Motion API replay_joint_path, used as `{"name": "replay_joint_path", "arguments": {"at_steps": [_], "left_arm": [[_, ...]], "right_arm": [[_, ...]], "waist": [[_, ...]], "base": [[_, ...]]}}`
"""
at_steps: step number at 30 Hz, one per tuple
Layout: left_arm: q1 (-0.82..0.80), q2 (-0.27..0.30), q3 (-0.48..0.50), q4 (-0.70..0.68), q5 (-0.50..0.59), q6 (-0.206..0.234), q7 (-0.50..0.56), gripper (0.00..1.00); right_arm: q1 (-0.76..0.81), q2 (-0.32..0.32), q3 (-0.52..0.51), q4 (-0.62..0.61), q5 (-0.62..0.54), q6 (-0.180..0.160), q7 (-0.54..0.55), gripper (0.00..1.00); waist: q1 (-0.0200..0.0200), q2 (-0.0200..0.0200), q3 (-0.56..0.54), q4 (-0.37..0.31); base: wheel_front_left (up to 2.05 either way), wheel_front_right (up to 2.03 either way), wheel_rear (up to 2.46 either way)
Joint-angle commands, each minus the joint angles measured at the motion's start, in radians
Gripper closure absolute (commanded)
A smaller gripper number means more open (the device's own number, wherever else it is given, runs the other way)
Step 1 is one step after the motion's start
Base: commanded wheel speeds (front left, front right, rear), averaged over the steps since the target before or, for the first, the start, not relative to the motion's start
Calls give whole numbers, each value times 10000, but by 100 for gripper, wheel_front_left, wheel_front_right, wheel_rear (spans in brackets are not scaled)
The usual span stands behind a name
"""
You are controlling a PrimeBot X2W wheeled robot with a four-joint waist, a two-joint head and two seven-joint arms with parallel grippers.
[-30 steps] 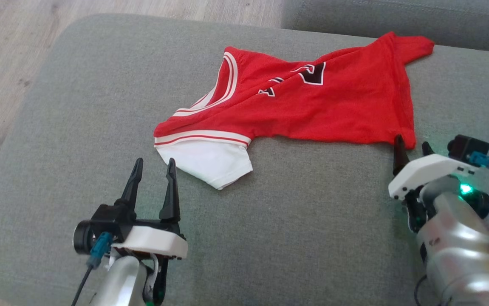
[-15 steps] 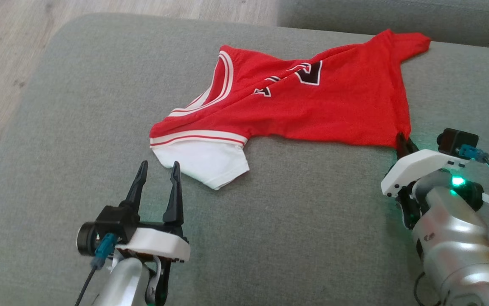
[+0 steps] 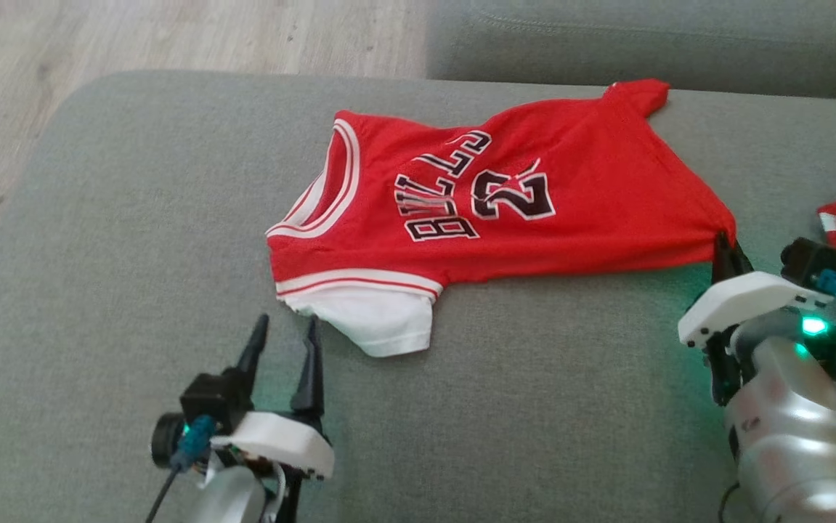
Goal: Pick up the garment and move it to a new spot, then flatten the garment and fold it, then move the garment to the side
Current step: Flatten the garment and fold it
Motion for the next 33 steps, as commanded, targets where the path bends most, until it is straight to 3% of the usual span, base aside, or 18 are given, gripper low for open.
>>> {"name": "replay_joint_path", "arguments": {"at_steps": [1, 8, 20, 33], "left_arm": [[-243, 39, 166, -117, -49, -59, -46, 0], [-498, 39, -222, 752, -560, -185, 590, 0], [-1291, 39, -872, 1531, -1702, -806, 1152, 0], [-2416, 52, -1135, 2534, -1495, -535, 640, 0]], "right_arm": [[-100, 48, 170, -360, -116, 33, -135, 100], [252, 110, 212, -799, -138, 33, -137, 100], [-99, 120, 2462, -787, 1709, 33, -138, 100], [-267, 121, 3178, -1075, 2200, 33, -139, 100]], "waist": [[0, 0, -77, -92], [0, 0, -87, -382], [0, 0, 220, -893], [0, 0, 620, -1117]], "base": [[0, 0, 0], [0, 0, 0], [0, 0, 0], [0, 0, 0]]}}
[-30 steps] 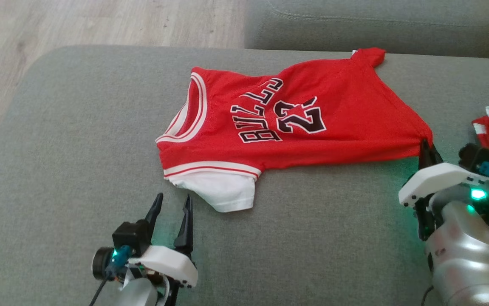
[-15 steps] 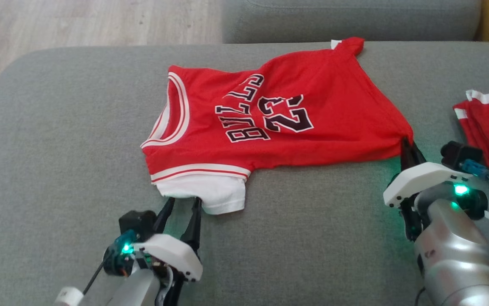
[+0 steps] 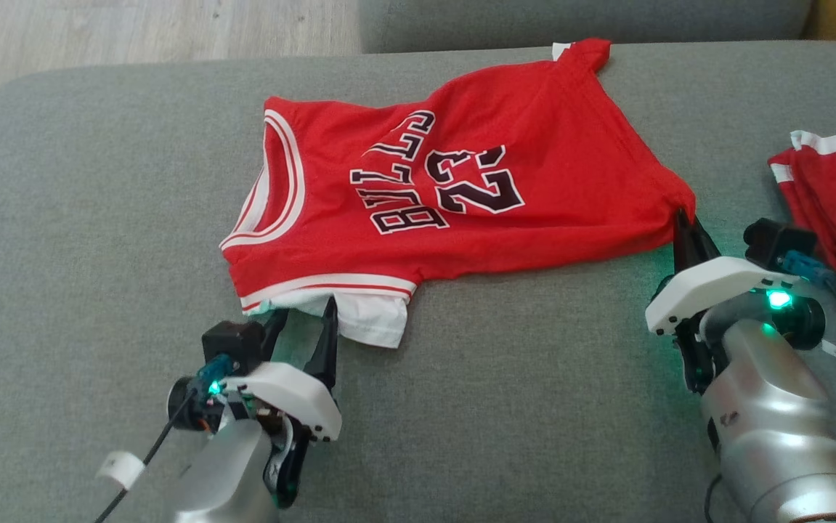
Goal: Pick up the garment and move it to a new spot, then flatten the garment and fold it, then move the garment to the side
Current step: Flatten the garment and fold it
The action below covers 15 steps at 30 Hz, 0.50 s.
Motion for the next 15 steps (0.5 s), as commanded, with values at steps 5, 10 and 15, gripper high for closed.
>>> {"name": "replay_joint_path", "arguments": {"at_steps": [5, 10, 15], "left_arm": [[-645, 91, 82, 148, 104, -76, -249, 0], [-856, 87, -110, 528, 71, -200, -308, 12], [-1017, 84, -281, 761, 0, -325, -438, 100]], "right_arm": [[-477, 98, 264, -268, 30, 33, -137, 100], [-557, 98, 277, -220, 0, 33, -137, 100], [-609, 98, 317, -203, 29, 33, -137, 100]], "waist": [[0, 0, 89, -17], [0, 0, 149, -11], [0, 0, 184, 1]], "base": [[0, 0, 0], [0, 0, 0], [0, 0, 0]]}}
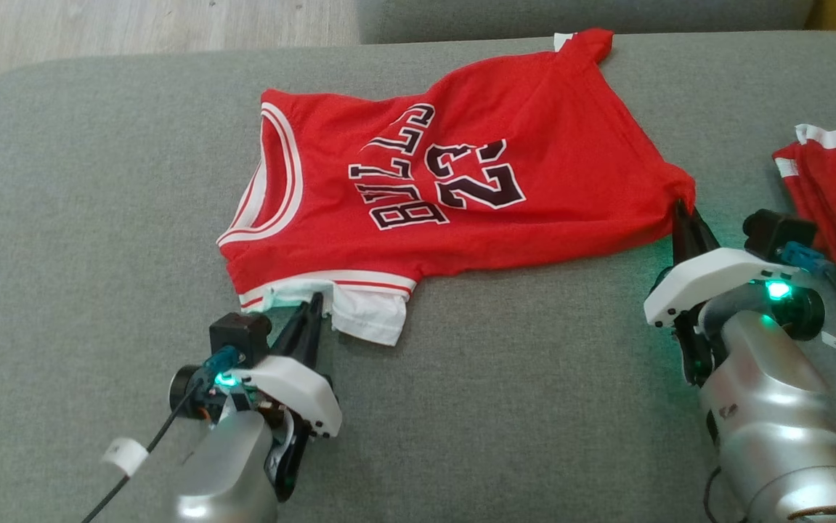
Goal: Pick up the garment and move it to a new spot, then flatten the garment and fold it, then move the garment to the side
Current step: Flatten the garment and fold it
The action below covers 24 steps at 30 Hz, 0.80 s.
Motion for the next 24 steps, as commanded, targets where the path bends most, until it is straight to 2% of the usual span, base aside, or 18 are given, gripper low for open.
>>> {"name": "replay_joint_path", "arguments": {"at_steps": [1, 7, 11, 15, 21, 24], "left_arm": [[-462, 91, 193, -152, -11, -55, -165, 100], [-376, 168, 92, -327, 28, -163, -375, 100], [-52, 386, 201, -925, -90, -247, -457, 100], [336, 778, 555, -1998, -540, -331, -452, 100], [635, 1546, 1255, -4039, -1527, -390, 307, 100], [589, 2080, 1847, -5471, -2027, -177, 868, 100]], "right_arm": [[-432, 98, 250, -209, 32, 35, -137, 100], [-345, 99, 195, -99, 17, 35, -137, 100], [-250, 99, 148, -80, 34, 35, -137, 100], [-116, 99, 126, -113, 47, 35, -137, 100], [-25, 99, 250, -249, 141, 35, -137, 100], [-165, 99, 449, -417, 315, 35, -137, 100]], "waist": [[0, 0, -4, 12], [0, 0, -273, 71], [0, 0, -665, 98], [0, 0, -1137, 133], [0, 0, -1687, 156], [0, 0, -1989, 86]], "base": [[0, 0, 0], [0, 0, 0], [0, 0, 0], [0, 0, 0], [0, 0, 0], [0, 0, 0]]}}
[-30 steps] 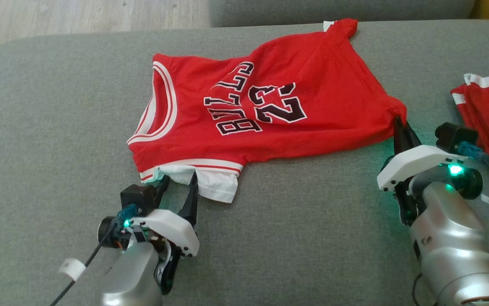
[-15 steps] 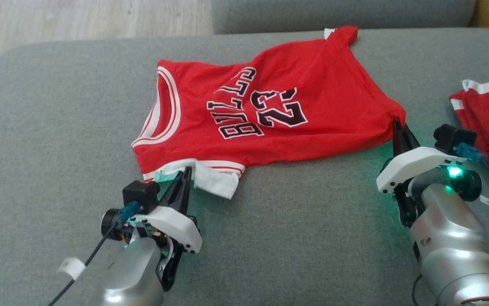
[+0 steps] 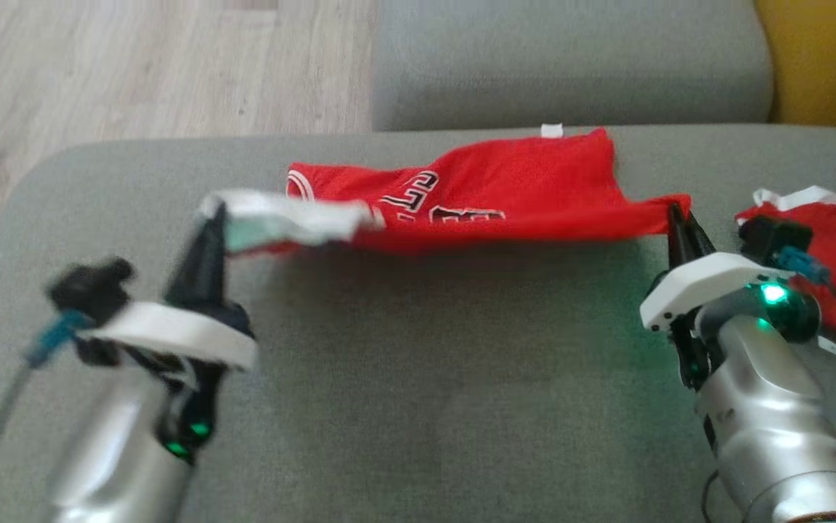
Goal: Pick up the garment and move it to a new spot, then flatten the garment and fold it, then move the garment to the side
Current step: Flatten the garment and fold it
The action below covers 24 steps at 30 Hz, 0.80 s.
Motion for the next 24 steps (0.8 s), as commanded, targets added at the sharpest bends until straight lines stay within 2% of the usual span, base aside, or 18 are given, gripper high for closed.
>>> {"name": "replay_joint_path", "arguments": {"at_steps": [1, 4, 7, 16, 24], "left_arm": [[-579, 384, 589, -630, -178, 108, 101, 100], [-1002, 967, 1272, -1826, -251, 576, 277, 100], [-1603, 1294, 1878, -2779, -195, 952, 89, 100], [-2882, 1725, 2658, -4925, 391, 1647, -466, 100], [-2937, 2393, 2869, -6688, 706, 2309, 562, 100]], "right_arm": [[-400, 99, 353, -398, 91, 35, -137, 100], [-829, 99, 837, -769, 233, 35, -134, 100], [-1398, 15, 1206, -1257, 244, 35, -113, 100], [-2538, -741, 2550, -3510, 478, 35, 236, 100], [-1860, -1445, 2100, -6579, 297, 35, 1693, 100]], "waist": [[1, 0, -213, -91], [1, 0, -368, -295], [1, 0, -520, -520], [1, 0, -957, -1039], [1, 0, -748, -1294]], "base": [[0, 0, 0], [0, 0, 0], [0, 0, 0], [0, 0, 0], [0, 0, 0]]}}
